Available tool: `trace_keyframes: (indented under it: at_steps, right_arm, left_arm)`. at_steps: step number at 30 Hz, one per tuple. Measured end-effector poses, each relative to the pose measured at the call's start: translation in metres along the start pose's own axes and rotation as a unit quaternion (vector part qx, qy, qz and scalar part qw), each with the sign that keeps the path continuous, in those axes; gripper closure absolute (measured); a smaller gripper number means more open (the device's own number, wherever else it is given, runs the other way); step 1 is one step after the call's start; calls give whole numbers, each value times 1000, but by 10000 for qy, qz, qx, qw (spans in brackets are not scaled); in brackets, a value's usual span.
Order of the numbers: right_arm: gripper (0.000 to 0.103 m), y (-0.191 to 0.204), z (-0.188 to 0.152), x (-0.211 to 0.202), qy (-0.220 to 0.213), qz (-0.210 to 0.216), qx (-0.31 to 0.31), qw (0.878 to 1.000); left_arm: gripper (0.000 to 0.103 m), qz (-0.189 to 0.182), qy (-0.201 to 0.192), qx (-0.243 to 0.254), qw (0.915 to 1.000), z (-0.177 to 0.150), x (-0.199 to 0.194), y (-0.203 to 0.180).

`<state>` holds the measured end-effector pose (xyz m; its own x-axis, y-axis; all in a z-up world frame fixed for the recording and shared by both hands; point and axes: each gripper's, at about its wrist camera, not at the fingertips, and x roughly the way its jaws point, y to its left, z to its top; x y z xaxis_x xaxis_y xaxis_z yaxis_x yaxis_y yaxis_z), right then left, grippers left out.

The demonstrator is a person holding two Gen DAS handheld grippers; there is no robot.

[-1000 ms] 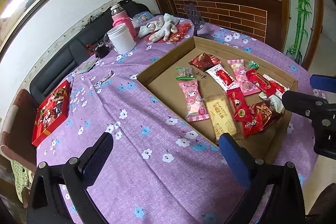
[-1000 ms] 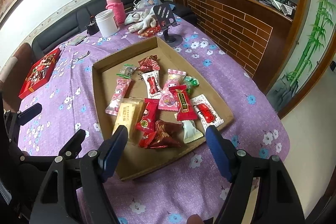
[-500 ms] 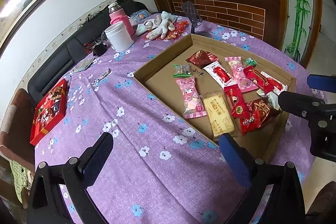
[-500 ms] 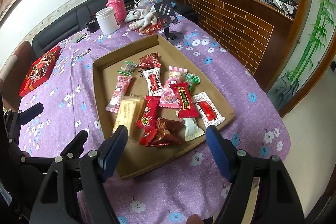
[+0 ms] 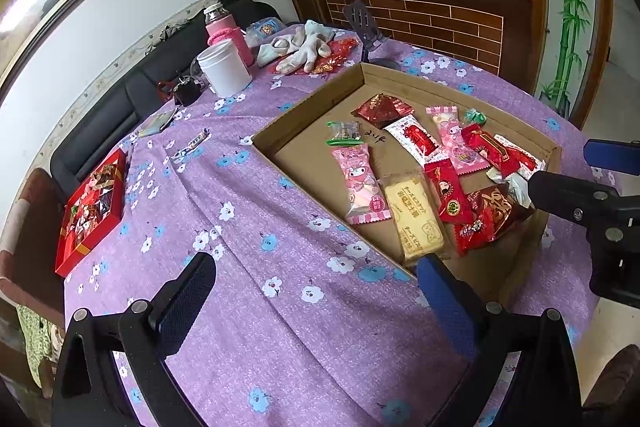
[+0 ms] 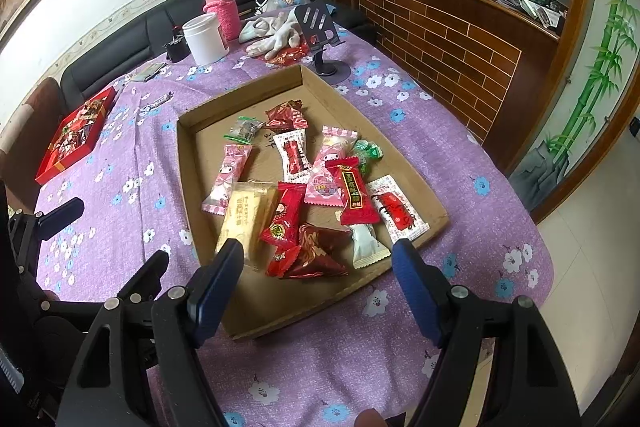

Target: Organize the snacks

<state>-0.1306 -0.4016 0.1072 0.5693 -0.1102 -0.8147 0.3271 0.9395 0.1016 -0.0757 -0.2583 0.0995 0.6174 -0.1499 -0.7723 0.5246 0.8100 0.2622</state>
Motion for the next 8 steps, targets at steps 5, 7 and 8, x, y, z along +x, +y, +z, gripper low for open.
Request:
trace_keyframes:
  at_steps: [5, 7, 8]
  right_arm:
    - [27, 0, 0, 0, -6, -8, 8, 10000]
    - [27, -1, 0, 0, -22, -2, 17, 10000]
    - [27, -1, -1, 0, -26, -5, 18, 10000]
  left_arm:
    - [1, -103, 21, 9, 9999, -1, -1, -1]
    - [1, -198, -11, -24, 9998, -2, -3, 0]
    - [1, -200, -16, -22, 9998, -2, -4, 0]
